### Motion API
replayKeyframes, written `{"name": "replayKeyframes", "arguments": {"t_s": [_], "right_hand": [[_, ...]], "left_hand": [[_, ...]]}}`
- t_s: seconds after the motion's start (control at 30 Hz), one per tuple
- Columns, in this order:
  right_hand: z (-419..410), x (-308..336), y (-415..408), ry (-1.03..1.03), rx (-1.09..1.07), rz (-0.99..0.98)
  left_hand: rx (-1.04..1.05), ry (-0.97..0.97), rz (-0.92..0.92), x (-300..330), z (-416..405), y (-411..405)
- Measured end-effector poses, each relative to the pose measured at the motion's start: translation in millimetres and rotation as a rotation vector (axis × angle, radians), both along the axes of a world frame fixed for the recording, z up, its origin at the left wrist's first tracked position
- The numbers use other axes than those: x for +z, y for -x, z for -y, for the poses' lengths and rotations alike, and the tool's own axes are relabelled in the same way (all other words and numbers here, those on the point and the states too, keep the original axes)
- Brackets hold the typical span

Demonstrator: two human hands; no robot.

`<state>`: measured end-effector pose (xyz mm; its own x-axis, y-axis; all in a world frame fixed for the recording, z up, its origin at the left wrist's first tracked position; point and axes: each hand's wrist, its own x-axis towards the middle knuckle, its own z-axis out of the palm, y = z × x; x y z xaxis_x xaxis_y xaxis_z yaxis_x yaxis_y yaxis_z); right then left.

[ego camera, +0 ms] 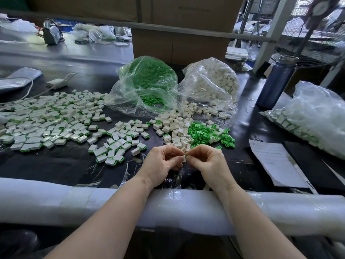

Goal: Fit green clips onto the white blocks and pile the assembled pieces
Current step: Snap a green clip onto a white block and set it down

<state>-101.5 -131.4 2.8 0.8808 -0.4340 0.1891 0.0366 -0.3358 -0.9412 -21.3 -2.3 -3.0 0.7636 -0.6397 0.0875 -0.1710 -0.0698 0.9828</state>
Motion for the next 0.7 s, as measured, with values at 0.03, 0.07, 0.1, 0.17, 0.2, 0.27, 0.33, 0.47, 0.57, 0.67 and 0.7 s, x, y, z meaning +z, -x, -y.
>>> {"name": "replayKeyframes", "arguments": {"t_s": [0.03, 0.07, 0.1, 0.17, 0.2, 0.27, 0.33, 0.47, 0.57, 0.67, 0.7], "right_hand": [[0.3, 0.0, 0.1, -0.018, 0.004, -0.005], [0.8, -0.1, 0.2, -0.038, 0.006, -0.013], [1.4, -0.2, 0.3, -0.058, 0.006, -0.023], [2.5, 0.0, 0.8, -0.093, 0.009, -0.044], [2.9, 0.2, 1.3, -0.110, 0.014, -0.052], [3.0, 0.6, 2.0, -0.148, 0.029, -0.062], [2.9, 1.1, 2.3, -0.181, 0.043, -0.067], [3.5, 1.4, 2.4, -0.208, 0.059, -0.076], [4.2, 1.1, 3.3, -0.225, 0.068, -0.078], [5.0, 0.6, 3.4, -0.223, 0.081, -0.096], [5.3, 0.4, 3.2, -0.215, 0.086, -0.103]], "left_hand": [[-0.001, -0.002, 0.001, 0.2, -0.4, 0.2], [-0.005, -0.008, 0.006, 0.5, -0.5, 0.4], [-0.012, -0.014, 0.013, 0.8, -0.4, 0.7], [-0.027, -0.024, 0.026, 1.6, -0.2, 1.4], [-0.036, -0.033, 0.032, 2.1, 0.0, 1.8], [-0.052, -0.057, 0.044, 2.4, 0.5, 2.6], [-0.059, -0.075, 0.048, 2.3, 0.6, 3.2], [-0.080, -0.095, 0.075, 2.0, 0.4, 3.6], [-0.091, -0.107, 0.087, 2.4, -0.2, 3.9], [-0.103, -0.131, 0.124, 2.9, -0.2, 3.7], [-0.113, -0.138, 0.135, 3.1, -0.2, 3.8]]}}
